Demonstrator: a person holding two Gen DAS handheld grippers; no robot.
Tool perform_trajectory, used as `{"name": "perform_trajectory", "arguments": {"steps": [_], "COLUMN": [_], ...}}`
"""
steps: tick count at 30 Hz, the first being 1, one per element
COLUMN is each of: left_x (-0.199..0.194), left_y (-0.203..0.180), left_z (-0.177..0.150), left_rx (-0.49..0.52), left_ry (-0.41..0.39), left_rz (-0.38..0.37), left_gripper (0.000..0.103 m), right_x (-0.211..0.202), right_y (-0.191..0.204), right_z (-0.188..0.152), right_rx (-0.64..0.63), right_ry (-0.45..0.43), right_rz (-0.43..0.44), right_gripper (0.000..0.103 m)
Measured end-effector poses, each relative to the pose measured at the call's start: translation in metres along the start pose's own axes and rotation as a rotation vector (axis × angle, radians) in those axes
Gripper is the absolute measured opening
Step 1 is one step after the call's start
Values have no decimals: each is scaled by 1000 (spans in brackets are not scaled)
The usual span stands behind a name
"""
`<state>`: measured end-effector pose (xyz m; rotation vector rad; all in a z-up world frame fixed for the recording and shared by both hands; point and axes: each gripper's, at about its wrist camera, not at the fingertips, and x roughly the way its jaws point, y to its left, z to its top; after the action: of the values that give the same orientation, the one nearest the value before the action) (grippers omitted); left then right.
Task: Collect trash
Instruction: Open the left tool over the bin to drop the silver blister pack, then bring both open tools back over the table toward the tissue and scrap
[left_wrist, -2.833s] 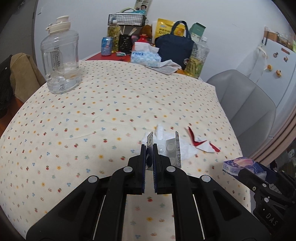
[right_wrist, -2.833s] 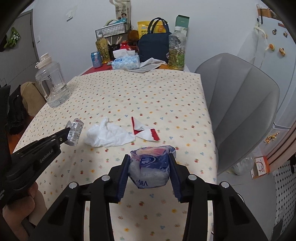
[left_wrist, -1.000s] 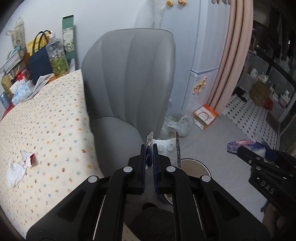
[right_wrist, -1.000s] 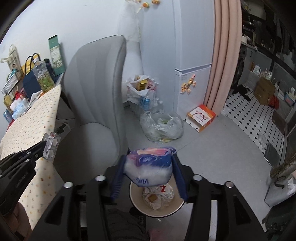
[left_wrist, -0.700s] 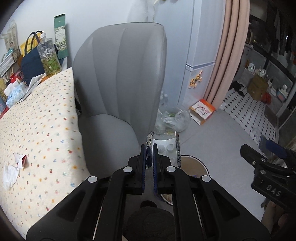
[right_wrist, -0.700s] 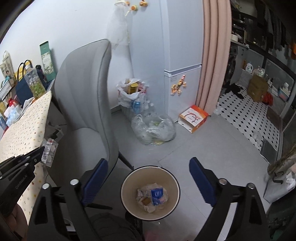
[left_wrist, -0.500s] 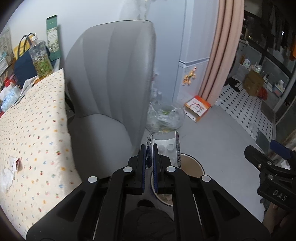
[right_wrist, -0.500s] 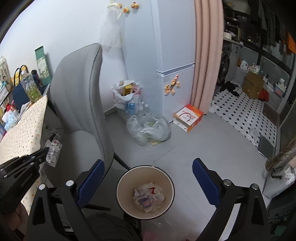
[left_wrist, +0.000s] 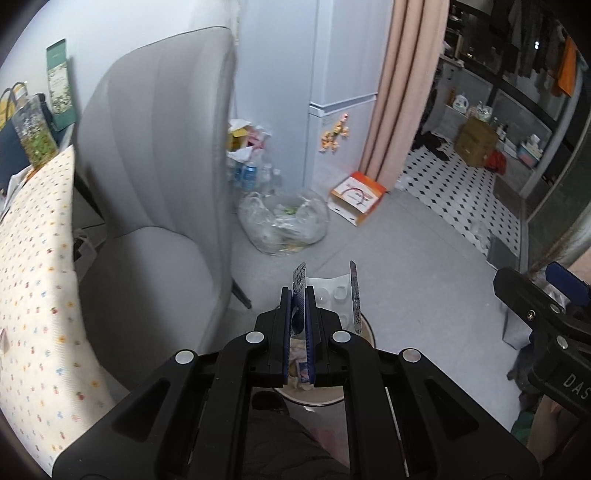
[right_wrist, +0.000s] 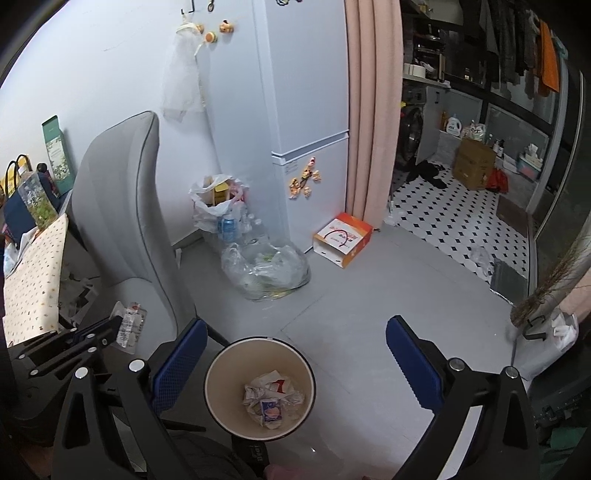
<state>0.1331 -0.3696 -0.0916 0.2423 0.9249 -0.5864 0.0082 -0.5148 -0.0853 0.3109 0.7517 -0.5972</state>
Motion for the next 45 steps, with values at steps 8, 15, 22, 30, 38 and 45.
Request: {"name": "perform_trajectory", "arguments": {"steps": [8, 15, 22, 30, 38, 45], "left_x": [-10, -25, -51, -86, -118, -147], "left_y": [-11, 27, 71, 117, 170, 204], "left_z": [6, 5, -4, -21, -43, -64], "left_rx": [46, -19, -95, -188, -293, -344], "left_ry": [-50, -81, -126, -204, -240, -272], "left_rz": [9, 95, 176, 221, 277, 349], "left_gripper": [83, 90, 91, 95, 95, 95], "right_x": [0, 0, -11, -28, -50, -65], "right_y": [-5, 18, 53, 96, 141, 177], "right_z": [1, 2, 5, 3, -3, -11], "right_rx": [19, -19, -80, -167, -242, -293], "right_ry": [3, 6, -27, -72, -119, -107], "right_rz": [-14, 18, 66, 138, 199, 244], "right_gripper": [95, 95, 95, 95, 95, 95]}}
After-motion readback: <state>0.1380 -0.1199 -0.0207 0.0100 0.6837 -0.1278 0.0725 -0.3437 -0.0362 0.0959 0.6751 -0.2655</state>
